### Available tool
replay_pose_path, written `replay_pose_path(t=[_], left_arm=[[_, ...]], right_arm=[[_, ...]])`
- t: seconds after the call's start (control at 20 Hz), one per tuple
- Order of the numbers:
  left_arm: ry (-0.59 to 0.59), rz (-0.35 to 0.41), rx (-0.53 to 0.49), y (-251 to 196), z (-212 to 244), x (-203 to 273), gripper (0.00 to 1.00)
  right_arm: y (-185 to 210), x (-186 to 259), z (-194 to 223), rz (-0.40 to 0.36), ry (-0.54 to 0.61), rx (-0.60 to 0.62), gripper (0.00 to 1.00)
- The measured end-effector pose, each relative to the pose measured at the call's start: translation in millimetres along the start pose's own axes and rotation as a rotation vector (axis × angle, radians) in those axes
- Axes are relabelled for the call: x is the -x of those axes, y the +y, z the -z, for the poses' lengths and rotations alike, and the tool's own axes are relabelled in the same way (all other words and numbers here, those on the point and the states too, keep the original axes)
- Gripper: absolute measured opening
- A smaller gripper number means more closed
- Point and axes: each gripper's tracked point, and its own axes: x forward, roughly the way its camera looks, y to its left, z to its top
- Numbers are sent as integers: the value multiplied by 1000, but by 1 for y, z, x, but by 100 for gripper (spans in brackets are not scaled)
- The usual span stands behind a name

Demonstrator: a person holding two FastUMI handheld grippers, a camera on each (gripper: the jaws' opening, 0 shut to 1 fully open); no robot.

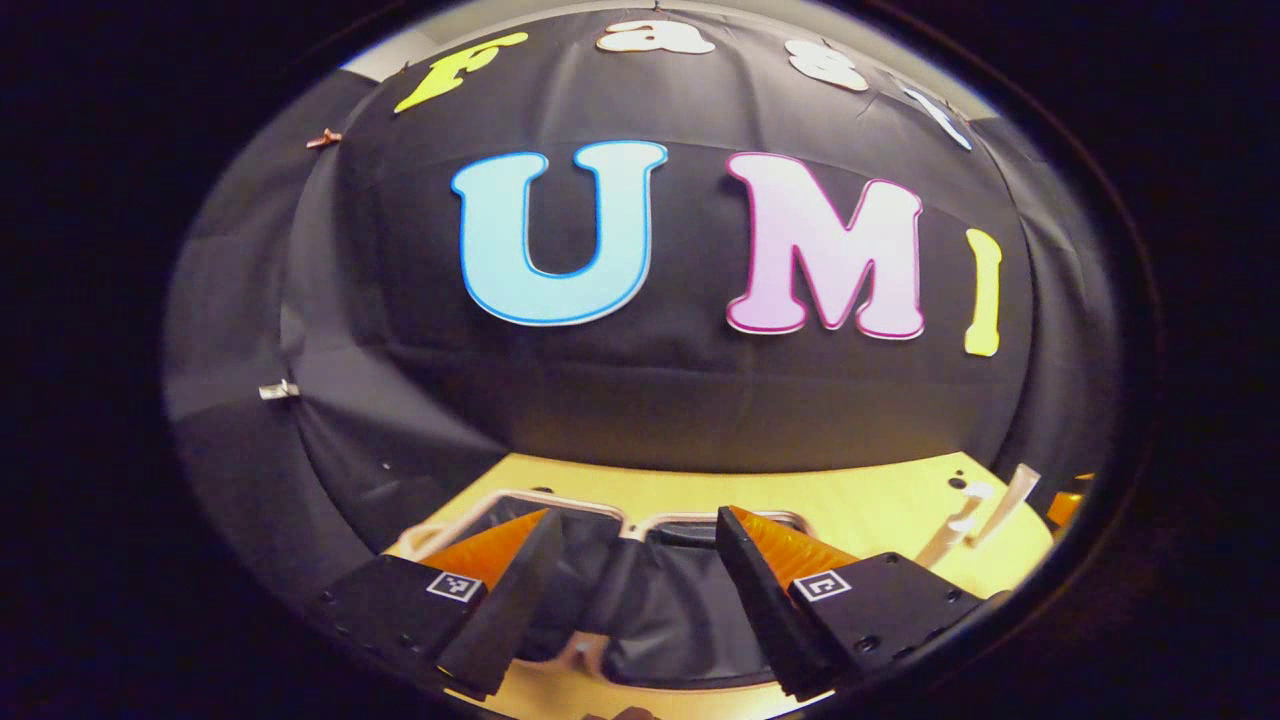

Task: First open the suitcase, pack the skin care products into it, and then close the suitcase.

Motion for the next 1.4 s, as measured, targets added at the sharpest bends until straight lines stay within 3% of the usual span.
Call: replay_pose_path(t=[0.3,0.55,0.8,0.85,0.9,1.05,1.15,1.2,1.4], left_arm=[[145,257,1,-170,104,-12,97],[177,420,-78,-264,142,-40,98],[189,444,-110,-302,163,-100,98],[184,447,-121,-308,165,-111,93],[182,454,-133,-313,166,-119,97],[167,460,-148,-328,168,-141,97],[143,442,-161,-333,166,-150,87],[139,439,-160,-331,163,-148,73],[151,454,-153,-336,168,-152,66]], right_arm=[[-50,-29,21,57,8,-8,97],[-90,-43,46,126,43,-50,97],[-105,-59,60,140,72,-53,97],[-109,-64,63,153,84,-64,97],[-110,-68,65,160,89,-85,97],[-102,-89,66,154,86,-123,98],[-96,-102,68,144,75,-99,98],[-91,-110,69,135,74,-86,98],[-93,-139,79,139,107,-95,98]])
